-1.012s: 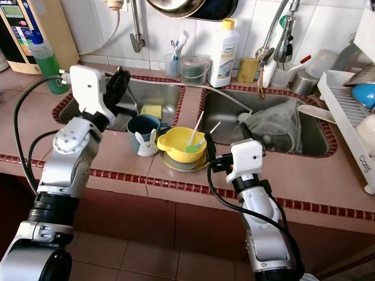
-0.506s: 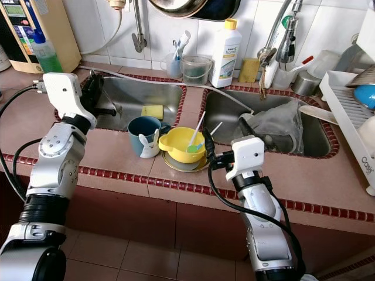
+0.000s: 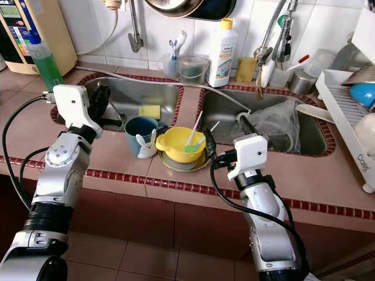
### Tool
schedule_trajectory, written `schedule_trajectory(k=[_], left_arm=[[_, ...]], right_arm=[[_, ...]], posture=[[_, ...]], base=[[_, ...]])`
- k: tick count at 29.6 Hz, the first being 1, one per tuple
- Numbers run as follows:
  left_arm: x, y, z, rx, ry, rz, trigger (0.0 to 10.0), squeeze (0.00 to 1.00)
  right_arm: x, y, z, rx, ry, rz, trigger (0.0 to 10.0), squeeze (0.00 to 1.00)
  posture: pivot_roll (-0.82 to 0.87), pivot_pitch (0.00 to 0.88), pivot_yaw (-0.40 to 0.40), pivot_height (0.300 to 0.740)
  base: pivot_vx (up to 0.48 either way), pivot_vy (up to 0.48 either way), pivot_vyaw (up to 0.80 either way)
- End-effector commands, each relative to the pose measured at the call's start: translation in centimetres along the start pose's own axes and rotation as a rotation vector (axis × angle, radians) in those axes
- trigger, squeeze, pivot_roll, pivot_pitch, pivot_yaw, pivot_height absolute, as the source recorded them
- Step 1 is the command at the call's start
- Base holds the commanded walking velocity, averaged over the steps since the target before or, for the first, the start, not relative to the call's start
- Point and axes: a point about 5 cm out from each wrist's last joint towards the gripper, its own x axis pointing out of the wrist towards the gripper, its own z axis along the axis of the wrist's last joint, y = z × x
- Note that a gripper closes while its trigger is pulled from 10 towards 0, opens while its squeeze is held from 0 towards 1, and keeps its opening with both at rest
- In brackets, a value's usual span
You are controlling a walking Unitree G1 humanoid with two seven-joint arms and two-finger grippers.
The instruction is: Kitchen organization
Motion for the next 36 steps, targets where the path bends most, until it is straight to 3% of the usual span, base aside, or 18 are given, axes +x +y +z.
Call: schedule_trajectory(k=[1,11,36], left_arm=[[0.2,-0.1,0.4,-0.005,-0.014,-0.022,10.0,0.00],[-0.2,-0.5,-0.2,-0.044,0.006,-0.045,10.0,0.00],[-1.0,-0.5,-0.5,-0.044,0.010,-0.026,10.0,0.00]], right_arm=[[0.1,-0.4,0.6,-0.003,-0.014,-0.011,10.0,0.00],[0.3,0.0,0.9,0.011,-0.020,-0.003,10.0,0.00],[-0.6,1.0,0.4,0.033,0.028,0.081,10.0,0.00]], posture=[[-0.05,0.000,0.007,0.740],[-0.04,0.000,0.001,0.740],[-0.01,0.000,-0.033,0.740]], base=[[0.000,0.000,0.00],[0.000,0.000,0.00],[0.283,0.000,0.00]])
